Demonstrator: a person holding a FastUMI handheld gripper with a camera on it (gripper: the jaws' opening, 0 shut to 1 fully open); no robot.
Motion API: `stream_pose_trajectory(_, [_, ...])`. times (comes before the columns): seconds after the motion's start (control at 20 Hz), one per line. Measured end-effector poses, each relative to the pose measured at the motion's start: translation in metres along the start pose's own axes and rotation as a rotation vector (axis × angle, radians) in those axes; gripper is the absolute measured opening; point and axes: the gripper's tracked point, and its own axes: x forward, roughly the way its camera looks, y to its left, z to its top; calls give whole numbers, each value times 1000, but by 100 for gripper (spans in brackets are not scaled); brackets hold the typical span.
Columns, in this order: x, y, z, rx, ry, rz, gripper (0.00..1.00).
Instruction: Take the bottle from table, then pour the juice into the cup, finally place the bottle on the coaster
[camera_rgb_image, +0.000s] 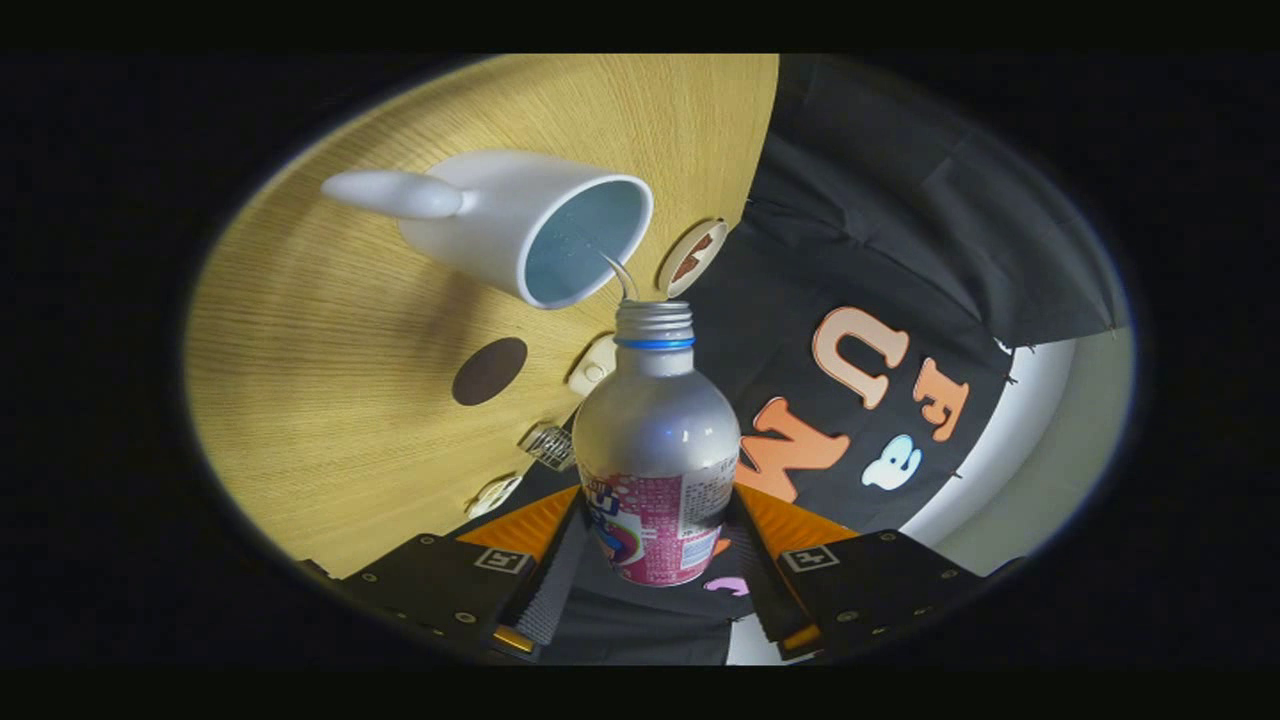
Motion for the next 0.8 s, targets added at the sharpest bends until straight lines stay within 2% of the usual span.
stream_pose_trajectory(0.45, [-1, 0, 0, 1, -5, 3, 76])
stream_pose_trajectory(0.7, [3, 10, -6, 139, 2, 76, 76])
stream_pose_trajectory(0.8, [-3, 29, -1, 242, 5, 111, 76])
